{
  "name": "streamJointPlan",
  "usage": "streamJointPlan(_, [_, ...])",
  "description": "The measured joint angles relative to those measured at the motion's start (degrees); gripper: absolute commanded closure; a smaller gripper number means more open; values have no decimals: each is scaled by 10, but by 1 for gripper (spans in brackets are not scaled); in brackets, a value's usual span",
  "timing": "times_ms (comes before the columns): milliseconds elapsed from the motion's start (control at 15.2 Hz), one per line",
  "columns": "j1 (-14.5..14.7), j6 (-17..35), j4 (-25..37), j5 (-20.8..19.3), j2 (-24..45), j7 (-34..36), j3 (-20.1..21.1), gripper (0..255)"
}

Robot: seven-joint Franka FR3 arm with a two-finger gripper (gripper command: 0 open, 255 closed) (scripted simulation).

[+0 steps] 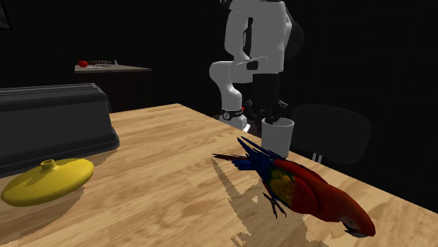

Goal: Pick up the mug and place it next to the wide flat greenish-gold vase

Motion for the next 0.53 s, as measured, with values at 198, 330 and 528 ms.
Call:
streamJointPlan(198, [4,-26,8,8,-19,-5,-5,255])
streamJointPlan(330, [7,-45,16,13,-32,-9,-9,255])
streamJointPlan(528, [10,-75,28,19,-50,-13,-15,255])
